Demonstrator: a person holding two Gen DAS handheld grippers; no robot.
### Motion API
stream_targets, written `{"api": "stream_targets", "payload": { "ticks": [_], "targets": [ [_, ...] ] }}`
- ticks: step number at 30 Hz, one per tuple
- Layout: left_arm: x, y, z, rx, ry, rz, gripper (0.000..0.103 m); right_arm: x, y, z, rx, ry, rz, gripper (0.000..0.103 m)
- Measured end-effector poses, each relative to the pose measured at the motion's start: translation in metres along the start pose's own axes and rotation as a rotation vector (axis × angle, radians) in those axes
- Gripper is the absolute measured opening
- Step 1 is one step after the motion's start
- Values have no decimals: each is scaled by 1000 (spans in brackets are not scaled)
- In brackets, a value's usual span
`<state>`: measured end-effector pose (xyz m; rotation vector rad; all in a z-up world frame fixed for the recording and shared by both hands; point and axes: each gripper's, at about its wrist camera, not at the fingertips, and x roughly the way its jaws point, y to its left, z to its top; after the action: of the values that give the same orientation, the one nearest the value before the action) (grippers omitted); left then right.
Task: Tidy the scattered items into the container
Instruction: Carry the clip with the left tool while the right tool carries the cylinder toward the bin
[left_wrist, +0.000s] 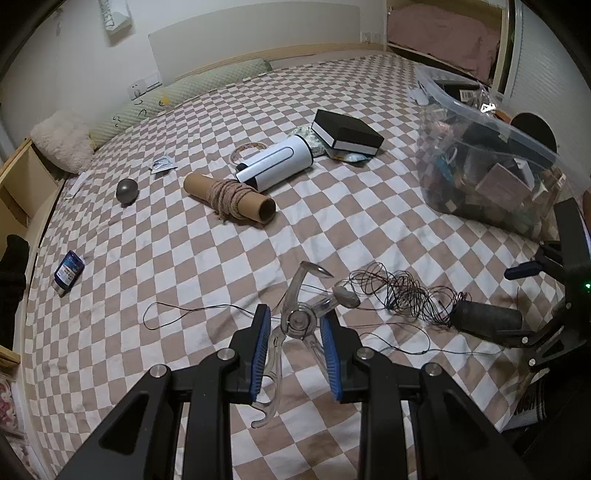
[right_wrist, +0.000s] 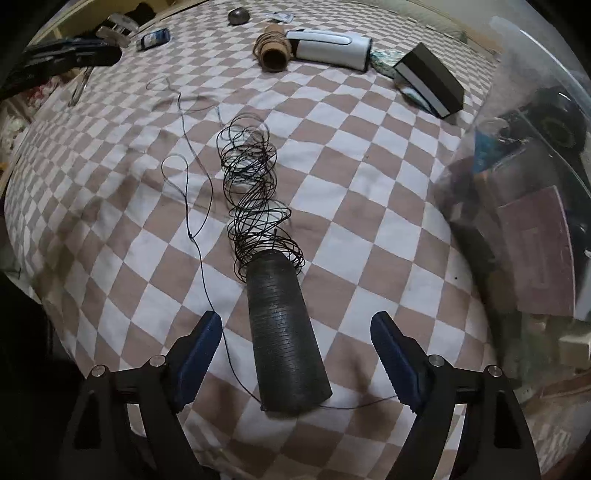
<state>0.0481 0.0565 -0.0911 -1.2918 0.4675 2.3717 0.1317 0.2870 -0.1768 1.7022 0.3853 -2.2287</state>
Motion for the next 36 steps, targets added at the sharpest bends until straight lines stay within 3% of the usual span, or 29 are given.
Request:
{"api": "stream_targets", "payload": {
  "ticks": [1,2,3,6,12,15,20,28,36],
  "targets": [
    [0,-1,0,2,1,-1,27,3,2,1,-7,8,4,82],
    [0,-1,0,4,1,-3,27,6,3,1,-14,16,12,75],
    [0,-2,0,6,0,-2,27,11,4,2,-20,34,12,56],
    [0,-3,0,10,-2,-1,27,25,6,1,-9,88,23,45],
    [0,-4,0,16,0,-3,27,22,16,-6,-35,99,10,44],
    [-2,-5,-1,18,-3,-11,27,4,11,-19,9,116,58,43],
    [-1,-9,-1,24,0,-24,27,-16,-7,-38,110,100,61,43],
    [-12,-25,9,36,-30,-57,27,-60,-46,-40,326,-33,112,43],
    [-24,-41,30,39,-85,-93,27,-117,-93,-6,442,-275,135,43]
  ]
}}
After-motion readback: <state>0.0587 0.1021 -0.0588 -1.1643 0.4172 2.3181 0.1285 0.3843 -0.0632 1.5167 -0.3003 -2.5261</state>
